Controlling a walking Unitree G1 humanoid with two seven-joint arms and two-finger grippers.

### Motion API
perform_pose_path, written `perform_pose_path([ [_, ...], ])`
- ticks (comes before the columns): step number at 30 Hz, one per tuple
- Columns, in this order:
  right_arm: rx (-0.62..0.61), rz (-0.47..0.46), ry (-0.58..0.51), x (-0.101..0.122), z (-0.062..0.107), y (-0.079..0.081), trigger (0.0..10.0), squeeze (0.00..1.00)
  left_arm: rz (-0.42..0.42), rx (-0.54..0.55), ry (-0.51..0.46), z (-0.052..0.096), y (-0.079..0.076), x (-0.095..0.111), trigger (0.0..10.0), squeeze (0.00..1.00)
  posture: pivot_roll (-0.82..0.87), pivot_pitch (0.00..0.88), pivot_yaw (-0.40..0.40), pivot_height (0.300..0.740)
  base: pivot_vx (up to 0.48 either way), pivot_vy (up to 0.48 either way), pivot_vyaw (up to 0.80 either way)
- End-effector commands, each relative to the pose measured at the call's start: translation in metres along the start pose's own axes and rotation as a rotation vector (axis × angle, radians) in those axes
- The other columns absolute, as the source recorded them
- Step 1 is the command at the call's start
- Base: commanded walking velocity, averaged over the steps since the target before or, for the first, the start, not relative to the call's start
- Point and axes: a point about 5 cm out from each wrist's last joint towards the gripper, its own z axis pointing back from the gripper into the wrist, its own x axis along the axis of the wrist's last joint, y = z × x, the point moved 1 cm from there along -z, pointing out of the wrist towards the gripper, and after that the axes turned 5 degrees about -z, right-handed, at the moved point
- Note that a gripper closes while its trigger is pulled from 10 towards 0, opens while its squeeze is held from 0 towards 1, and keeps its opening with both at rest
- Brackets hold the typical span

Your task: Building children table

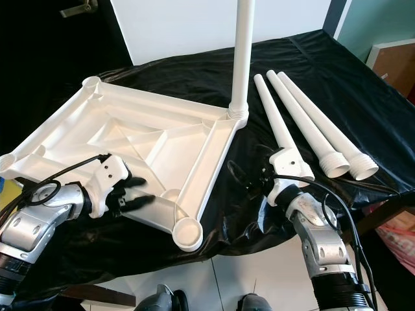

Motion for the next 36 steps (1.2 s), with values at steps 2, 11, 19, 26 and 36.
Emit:
perform_pose_path([
  [2,0.018,-0.021,0.006,0.0,0.002,0.003,10.0,0.0,0.014,-0.015,-0.047,0.007,0.003,0.007,10.0,0.0,-0.08,0.109,0.08,0.74,0.0,0.0,0.0],
  [11,0.048,-0.018,0.021,0.0,-0.003,0.006,10.0,0.0,-0.051,-0.035,0.066,-0.008,-0.003,-0.009,10.0,0.0,-0.07,0.101,0.072,0.74,0.0,0.0,0.0],
  [19,0.061,-0.009,0.031,0.001,-0.002,0.007,10.0,0.0,-0.052,-0.063,0.093,-0.003,0.002,-0.015,10.0,0.0,-0.08,0.099,0.077,0.74,0.0,0.0,0.0],
  [26,0.061,-0.011,0.031,0.001,-0.003,0.009,10.0,0.0,-0.09,-0.021,0.202,-0.015,0.008,-0.029,10.0,0.0,-0.08,0.098,0.083,0.74,0.0,0.0,0.0],
  [36,0.063,-0.004,0.035,0.001,-0.003,0.01,10.0,0.0,-0.111,-0.037,0.239,-0.026,0.007,-0.032,10.0,0.0,-0.08,0.102,0.093,0.74,0.0,0.0,0.0],
])
